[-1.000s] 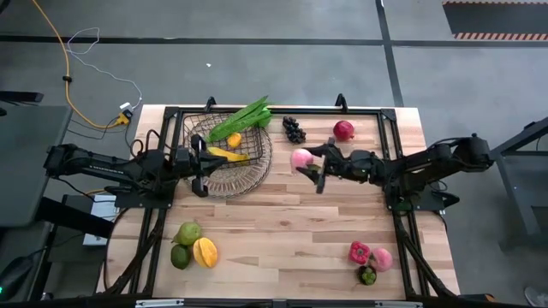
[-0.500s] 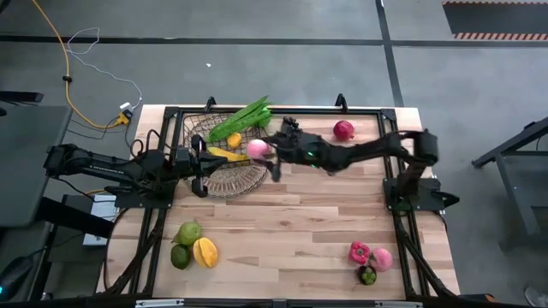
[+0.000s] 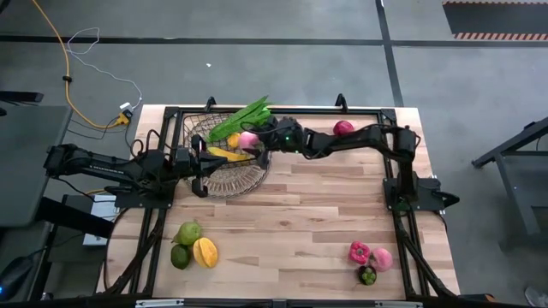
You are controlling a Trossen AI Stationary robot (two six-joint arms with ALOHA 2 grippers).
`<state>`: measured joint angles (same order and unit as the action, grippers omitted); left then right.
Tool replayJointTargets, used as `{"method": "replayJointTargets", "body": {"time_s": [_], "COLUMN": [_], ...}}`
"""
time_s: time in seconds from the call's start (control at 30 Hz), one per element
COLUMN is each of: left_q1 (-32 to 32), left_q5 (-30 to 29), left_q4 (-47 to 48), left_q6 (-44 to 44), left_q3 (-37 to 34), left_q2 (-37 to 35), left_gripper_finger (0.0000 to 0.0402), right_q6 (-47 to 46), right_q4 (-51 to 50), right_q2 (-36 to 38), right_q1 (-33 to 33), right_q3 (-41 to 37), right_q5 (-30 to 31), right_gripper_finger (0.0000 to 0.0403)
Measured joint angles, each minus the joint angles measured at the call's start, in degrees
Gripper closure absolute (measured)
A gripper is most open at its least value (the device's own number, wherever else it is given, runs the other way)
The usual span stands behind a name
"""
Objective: Build produce basket
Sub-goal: Put the top peach into the wire basket, then put the black grapes into the wire basket
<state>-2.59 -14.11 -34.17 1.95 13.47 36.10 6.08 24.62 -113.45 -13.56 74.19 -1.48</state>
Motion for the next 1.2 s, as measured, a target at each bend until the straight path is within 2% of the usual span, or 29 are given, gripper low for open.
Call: {"method": "replayJointTargets", "body": {"time_s": [0.17, 0.5, 0.7, 0.97, 1.07, 1.2], "left_q1": [0.00, 0.00, 0.00, 0.00, -0.01, 0.06], "left_q5": [0.00, -0.04, -0.09, -0.04, -0.04, 0.15], "left_q4": [-0.09, -0.13, -0.10, 0.52, 0.66, 1.38], "left_q6": [0.31, 0.39, 0.16, -0.07, -0.04, 1.66], "left_q3": [0.00, 0.00, 0.00, 0.00, 0.02, 0.02], "left_q2": [0.00, 0.00, 0.00, 0.00, -0.03, -0.17], "left_gripper_finger": [0.0401, 0.0401, 0.0401, 0.0401, 0.0401, 0.0401], "right_q6": [-0.30, 0.25, 1.54, 4.93, 4.38, -0.27], "right_q4": [0.11, -1.07, -2.35, -23.55, -23.90, -14.09], "right_q2": [0.00, 0.05, 1.87, 13.19, 18.44, 27.66], "right_q1": [-0.07, 0.06, 0.06, 1.74, 3.58, 5.58], "right_q3": [0.00, 0.00, 0.04, -0.61, -7.46, -23.13], "right_q5": [1.30, 2.78, 2.78, 2.71, 3.15, 8.15], "right_gripper_finger": [0.0100, 0.0020, 0.0015, 0.0014, 0.0014, 0.0014]}}
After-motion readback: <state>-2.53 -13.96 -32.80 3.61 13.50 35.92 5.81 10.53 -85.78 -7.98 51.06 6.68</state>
